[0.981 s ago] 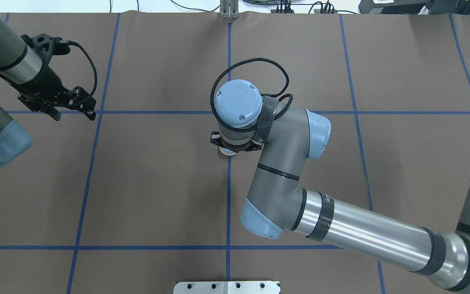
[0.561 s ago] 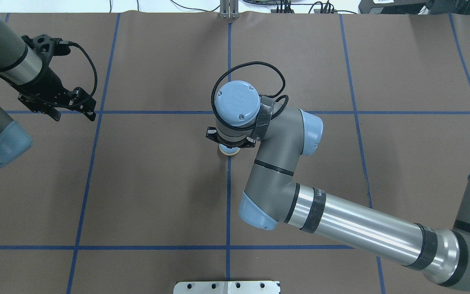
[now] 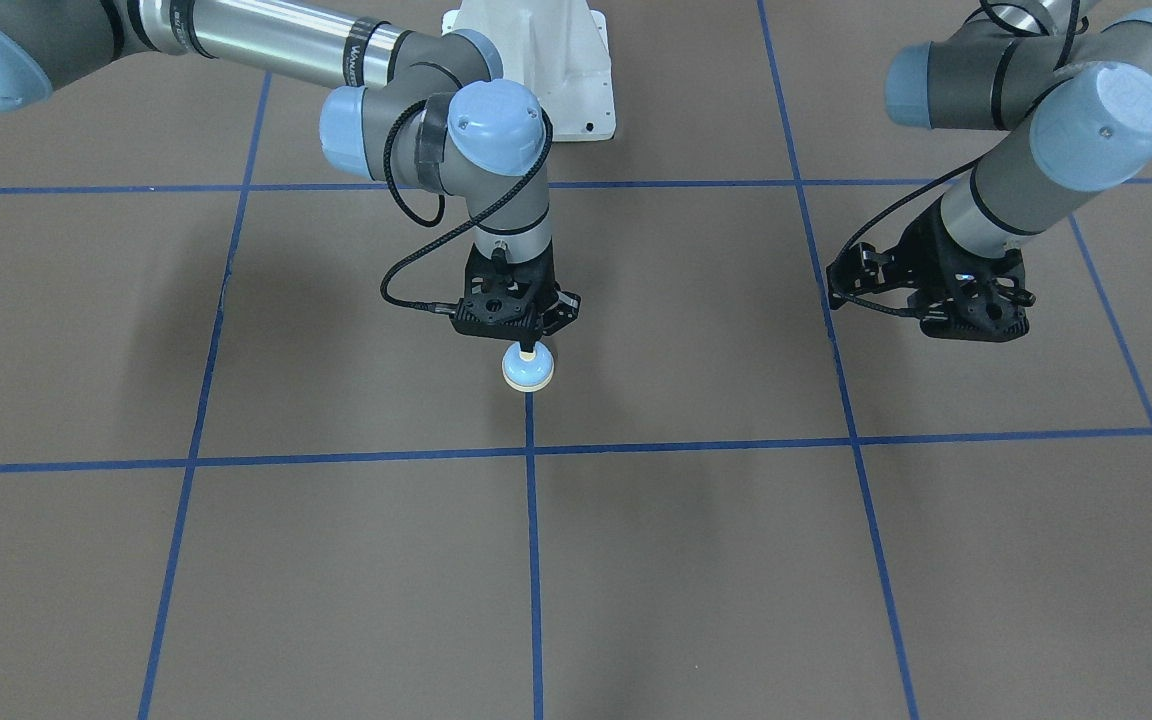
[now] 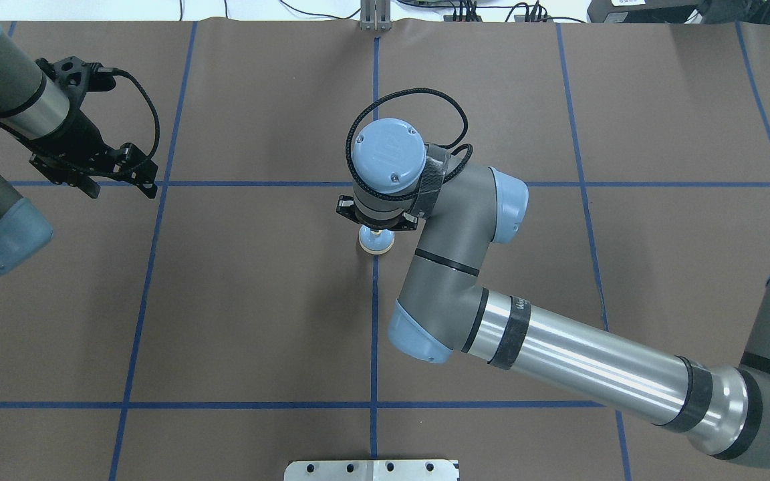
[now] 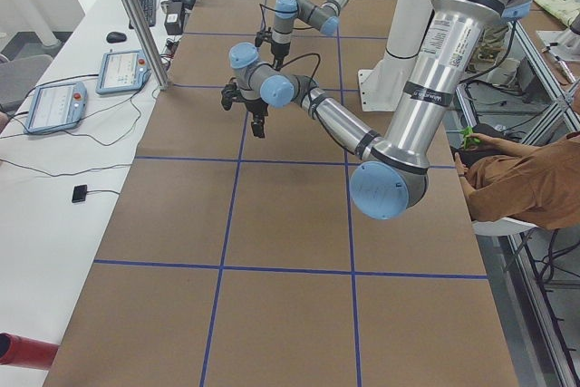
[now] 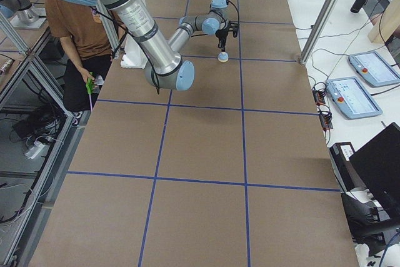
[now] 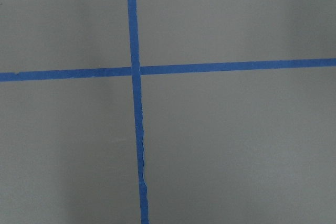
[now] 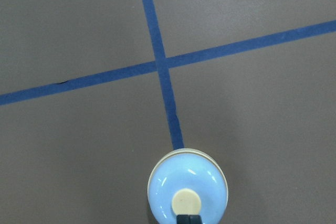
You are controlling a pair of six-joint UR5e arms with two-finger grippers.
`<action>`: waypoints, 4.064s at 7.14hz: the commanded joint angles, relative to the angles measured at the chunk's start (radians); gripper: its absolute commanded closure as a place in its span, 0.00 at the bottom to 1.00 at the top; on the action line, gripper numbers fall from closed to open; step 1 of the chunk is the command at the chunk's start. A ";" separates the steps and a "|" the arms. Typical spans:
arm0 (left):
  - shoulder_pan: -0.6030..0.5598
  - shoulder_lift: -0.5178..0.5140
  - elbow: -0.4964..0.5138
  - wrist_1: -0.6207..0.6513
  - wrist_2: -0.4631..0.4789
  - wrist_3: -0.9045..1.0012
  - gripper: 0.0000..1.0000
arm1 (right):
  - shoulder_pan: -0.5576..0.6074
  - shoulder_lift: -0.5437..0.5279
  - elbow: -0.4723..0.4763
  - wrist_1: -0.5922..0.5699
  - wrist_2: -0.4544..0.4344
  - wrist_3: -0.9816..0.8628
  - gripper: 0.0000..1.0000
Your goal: Place and press bell with both arms
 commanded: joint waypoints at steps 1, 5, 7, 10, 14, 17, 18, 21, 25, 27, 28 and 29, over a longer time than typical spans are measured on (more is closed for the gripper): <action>0.000 0.000 0.000 0.000 0.002 0.002 0.02 | 0.002 0.016 -0.043 0.001 0.002 -0.001 1.00; 0.000 -0.001 0.000 0.000 0.000 0.000 0.01 | 0.002 0.020 -0.056 0.001 0.030 -0.002 1.00; -0.001 -0.001 -0.002 -0.002 0.000 0.000 0.01 | 0.071 0.027 -0.015 -0.008 0.161 -0.004 1.00; -0.035 0.031 -0.014 -0.003 -0.005 0.050 0.01 | 0.224 -0.288 0.290 -0.008 0.265 -0.155 1.00; -0.298 0.294 -0.028 -0.012 -0.014 0.587 0.01 | 0.602 -0.724 0.450 -0.007 0.412 -0.809 0.74; -0.547 0.350 0.126 -0.009 -0.015 0.965 0.01 | 0.879 -0.892 0.392 -0.007 0.509 -1.230 0.00; -0.599 0.349 0.188 -0.011 -0.046 1.029 0.01 | 0.930 -0.906 0.351 -0.007 0.518 -1.351 0.00; -0.612 0.344 0.222 -0.006 -0.081 1.034 0.01 | 0.976 -0.903 0.259 0.002 0.601 -1.452 0.00; -0.615 0.336 0.211 -0.011 -0.075 0.927 0.01 | 0.976 -0.895 0.260 0.004 0.604 -1.450 0.00; -0.615 0.341 0.211 -0.012 -0.075 0.908 0.00 | 0.976 -0.897 0.260 0.004 0.603 -1.449 0.00; -0.615 0.343 0.211 -0.012 -0.075 0.910 0.00 | 0.976 -0.897 0.260 0.004 0.603 -1.449 0.00; -0.615 0.346 0.210 -0.014 -0.075 0.914 0.00 | 0.976 -0.897 0.260 0.004 0.601 -1.449 0.00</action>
